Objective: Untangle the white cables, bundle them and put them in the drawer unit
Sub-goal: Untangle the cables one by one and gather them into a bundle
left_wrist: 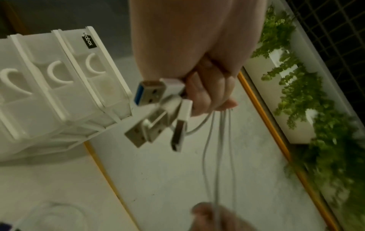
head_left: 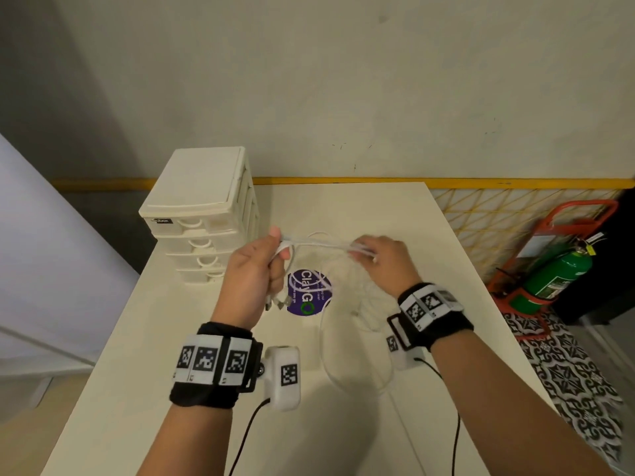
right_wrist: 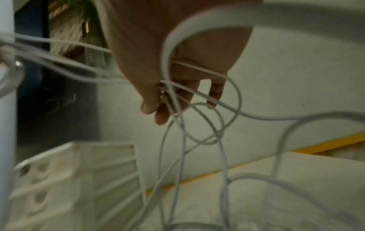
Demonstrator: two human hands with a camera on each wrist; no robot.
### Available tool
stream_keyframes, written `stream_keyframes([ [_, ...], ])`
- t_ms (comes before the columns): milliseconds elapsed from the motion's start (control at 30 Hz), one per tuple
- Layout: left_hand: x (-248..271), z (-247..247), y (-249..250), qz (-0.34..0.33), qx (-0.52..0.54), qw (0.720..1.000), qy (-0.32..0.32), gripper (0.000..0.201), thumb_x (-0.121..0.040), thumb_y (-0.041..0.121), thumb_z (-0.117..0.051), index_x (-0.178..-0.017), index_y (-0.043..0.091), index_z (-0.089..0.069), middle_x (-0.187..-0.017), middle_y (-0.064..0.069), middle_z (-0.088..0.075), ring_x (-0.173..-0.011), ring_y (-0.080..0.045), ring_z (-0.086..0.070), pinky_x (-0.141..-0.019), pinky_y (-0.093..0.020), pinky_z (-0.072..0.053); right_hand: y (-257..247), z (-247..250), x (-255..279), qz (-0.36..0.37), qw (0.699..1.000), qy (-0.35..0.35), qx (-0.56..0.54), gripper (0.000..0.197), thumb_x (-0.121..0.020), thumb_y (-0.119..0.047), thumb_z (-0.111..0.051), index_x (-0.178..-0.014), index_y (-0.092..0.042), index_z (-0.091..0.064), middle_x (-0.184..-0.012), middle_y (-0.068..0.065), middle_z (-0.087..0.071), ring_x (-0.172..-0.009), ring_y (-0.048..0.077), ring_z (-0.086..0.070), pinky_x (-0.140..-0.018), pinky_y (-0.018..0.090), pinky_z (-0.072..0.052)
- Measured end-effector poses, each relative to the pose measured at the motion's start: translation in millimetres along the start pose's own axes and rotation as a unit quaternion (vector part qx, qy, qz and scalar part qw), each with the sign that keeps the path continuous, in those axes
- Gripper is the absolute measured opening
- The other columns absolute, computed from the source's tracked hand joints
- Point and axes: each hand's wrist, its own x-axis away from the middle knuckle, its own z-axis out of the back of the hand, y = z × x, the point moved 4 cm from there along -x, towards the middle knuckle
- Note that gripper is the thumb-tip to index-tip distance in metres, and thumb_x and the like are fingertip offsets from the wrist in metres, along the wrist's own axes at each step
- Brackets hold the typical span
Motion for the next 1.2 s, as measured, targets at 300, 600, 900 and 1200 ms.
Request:
stream_keyframes([
  [300,21,-51,-23,0.108,-0.018,0.961,-0.252,0.050,-0.088,0.057,-0.045,-0.062,0.016,-0.056,-0.045,0.007,-0.027,-0.039,-0.008,-0.019,-0.040,-0.018,-0.020,-2,52,-25,-0.014,0.992,0.122,-0.006,0.045,-0.074,0.011,-0.043,-0.099,-0.021,-0.064,-0.087,0.000,-0.070,-0.086,0.022,-0.064,-0.087,0.041,-0.046],
  [600,-5,-50,13,0.055,0.294,0.936,-0.185,0.052,-0.098,0.042,-0.024,-0.062,0.020,-0.055,-0.047,0.007,-0.013,-0.038,-0.009,-0.009,-0.034,-0.018,-0.016,2,-59,25,-0.043,0.983,-0.150,-0.098,0.033,-0.087,-0.009,-0.052,-0.115,-0.023,-0.060,-0.078,-0.005,-0.069,-0.066,-0.006,-0.054,-0.067,0.011,-0.038],
  [900,-34,-18,19,-0.067,0.430,0.900,-0.019,0.033,-0.102,0.032,-0.027,-0.079,0.017,-0.045,-0.055,0.007,-0.036,-0.045,-0.007,-0.031,-0.048,-0.019,-0.030,2,-71,42,-0.009,0.985,-0.165,-0.041,0.028,-0.085,-0.005,-0.046,-0.074,-0.030,-0.053,-0.085,-0.002,-0.060,-0.078,0.012,-0.052,-0.070,0.025,-0.037],
  [1200,-40,-25,8,-0.210,-0.125,0.966,0.085,0.023,-0.103,0.018,-0.029,-0.085,0.013,-0.040,-0.068,0.002,-0.043,-0.057,-0.006,-0.041,-0.056,-0.019,-0.037,-27,-50,53,0.110,0.978,-0.175,-0.002,0.029,-0.087,-0.017,-0.053,-0.113,-0.027,-0.063,-0.085,0.005,-0.065,-0.077,0.019,-0.056,-0.062,0.026,-0.034],
])
